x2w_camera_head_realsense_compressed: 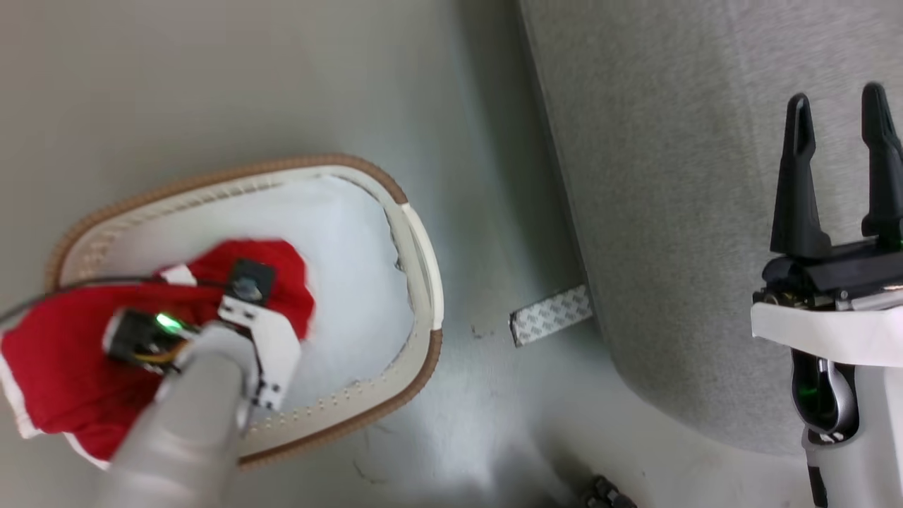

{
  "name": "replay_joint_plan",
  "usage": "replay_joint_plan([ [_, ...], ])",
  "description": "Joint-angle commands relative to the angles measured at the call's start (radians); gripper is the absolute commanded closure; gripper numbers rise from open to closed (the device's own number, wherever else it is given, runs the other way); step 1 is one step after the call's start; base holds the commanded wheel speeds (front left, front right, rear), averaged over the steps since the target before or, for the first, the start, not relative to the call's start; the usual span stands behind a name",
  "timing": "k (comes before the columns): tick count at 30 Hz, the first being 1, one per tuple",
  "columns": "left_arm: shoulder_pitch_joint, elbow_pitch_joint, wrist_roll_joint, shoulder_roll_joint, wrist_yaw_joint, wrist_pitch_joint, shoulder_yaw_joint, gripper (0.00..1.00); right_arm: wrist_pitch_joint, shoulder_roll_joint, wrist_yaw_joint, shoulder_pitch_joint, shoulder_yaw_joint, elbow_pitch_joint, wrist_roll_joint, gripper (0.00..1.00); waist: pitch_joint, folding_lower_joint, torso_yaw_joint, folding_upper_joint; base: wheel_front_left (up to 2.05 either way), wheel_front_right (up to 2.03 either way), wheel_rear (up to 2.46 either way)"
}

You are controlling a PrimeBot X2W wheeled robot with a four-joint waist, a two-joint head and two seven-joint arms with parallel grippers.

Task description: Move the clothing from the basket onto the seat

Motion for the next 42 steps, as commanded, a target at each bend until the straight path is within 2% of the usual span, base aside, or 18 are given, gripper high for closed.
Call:
replay_joint_plan([
  [1, 0.027, 0.001, -0.020, -0.018, -0.003, -0.030, 0.006, 1.00, 0.000, -0.002, -0.002, 0.026, -0.014, 0.020, -0.021, 0.00, -0.097, -0.0002, 0.040, 0.0000, 0.00, 0.00, 0.00],
  [6, 0.083, -0.003, -0.066, -0.064, -0.013, -0.101, 0.023, 1.00, 0.000, -0.002, -0.003, 0.077, -0.049, 0.062, -0.051, 0.00, -0.231, -0.0002, 0.103, 0.0000, 0.00, 0.00, 0.00],
  [12, 0.148, -0.027, -0.132, -0.112, -0.047, -0.173, 0.048, 1.00, 0.000, -0.003, -0.002, 0.176, -0.085, 0.120, -0.115, 0.00, -0.420, -0.0002, 0.192, 0.0000, 0.00, 0.00, 0.00],
  [23, 0.268, -0.195, -0.240, -0.141, -0.091, -0.231, 0.076, 1.00, 0.000, -0.003, -0.003, 0.363, -0.090, 0.202, -0.223, 0.00, -0.733, -0.0002, 0.321, 0.0000, 0.00, 0.00, 0.00],
  [29, 0.343, -0.385, -0.291, -0.143, -0.081, -0.202, 0.082, 1.00, 0.006, -0.003, -0.003, 0.460, -0.064, 0.229, -0.221, 0.00, -0.866, -0.0002, 0.366, 0.0000, 0.00, 0.00, 0.00],
  [42, 0.418, -1.019, -0.314, -0.133, -0.021, 0.029, 0.053, 1.00, 0.033, -0.002, -0.003, 0.551, -0.005, 0.195, -0.238, 0.00, -0.939, -0.0002, 0.404, 0.0000, 0.00, 0.00, 0.00],
])
